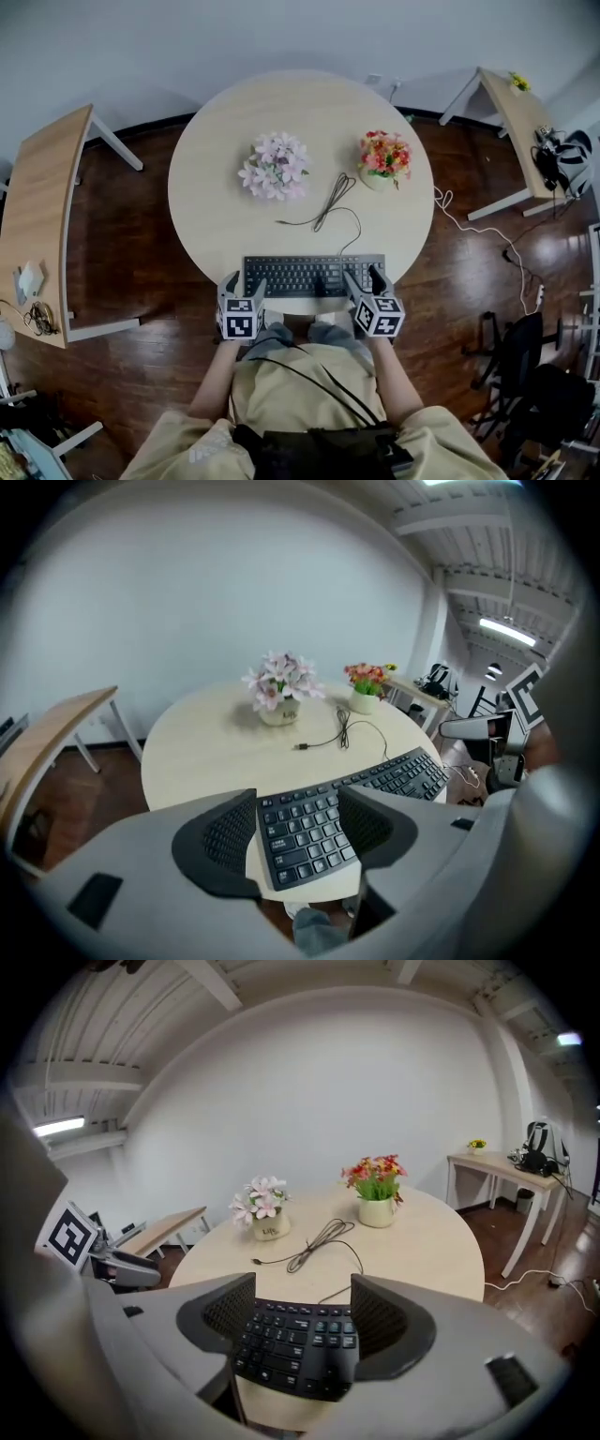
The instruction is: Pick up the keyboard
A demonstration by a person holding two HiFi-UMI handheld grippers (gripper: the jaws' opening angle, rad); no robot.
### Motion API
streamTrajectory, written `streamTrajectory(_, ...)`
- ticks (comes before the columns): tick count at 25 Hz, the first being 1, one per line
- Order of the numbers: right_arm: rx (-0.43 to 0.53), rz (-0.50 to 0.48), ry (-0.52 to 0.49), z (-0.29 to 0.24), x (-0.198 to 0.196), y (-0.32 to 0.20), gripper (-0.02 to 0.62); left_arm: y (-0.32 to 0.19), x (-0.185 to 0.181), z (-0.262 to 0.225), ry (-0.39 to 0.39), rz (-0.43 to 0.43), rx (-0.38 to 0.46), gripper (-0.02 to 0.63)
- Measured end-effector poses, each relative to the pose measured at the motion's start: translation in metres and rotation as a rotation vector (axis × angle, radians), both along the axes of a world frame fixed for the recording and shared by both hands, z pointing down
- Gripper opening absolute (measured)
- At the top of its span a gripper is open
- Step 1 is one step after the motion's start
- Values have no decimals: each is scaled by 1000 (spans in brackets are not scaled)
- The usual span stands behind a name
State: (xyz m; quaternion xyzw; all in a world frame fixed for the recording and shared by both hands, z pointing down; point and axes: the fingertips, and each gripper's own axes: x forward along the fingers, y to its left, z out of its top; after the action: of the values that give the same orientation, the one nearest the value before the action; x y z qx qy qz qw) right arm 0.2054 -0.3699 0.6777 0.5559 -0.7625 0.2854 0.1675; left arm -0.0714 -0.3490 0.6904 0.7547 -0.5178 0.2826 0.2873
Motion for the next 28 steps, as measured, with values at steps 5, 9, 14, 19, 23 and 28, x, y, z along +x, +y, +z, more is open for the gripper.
streamTrajectory(5,-120,27,8,49,64,5,322,1,-24,55,-14,-75,-135,276)
streamTrajectory(9,-229,58,4,86,113,18,324,10,-22,87,60,-93,-247,395)
streamTrajectory(14,-257,-30,-66,103,115,14,437,12,-9,106,120,-46,-349,486)
streamTrajectory(19,-334,-157,-120,125,93,11,486,9,-4,116,101,-25,-386,526)
streamTrajectory(23,-327,-187,-136,129,90,13,460,8,-3,117,102,-32,-378,526)
streamTrajectory(28,-315,-179,-262,120,87,6,359,4,-5,115,121,-79,-336,515)
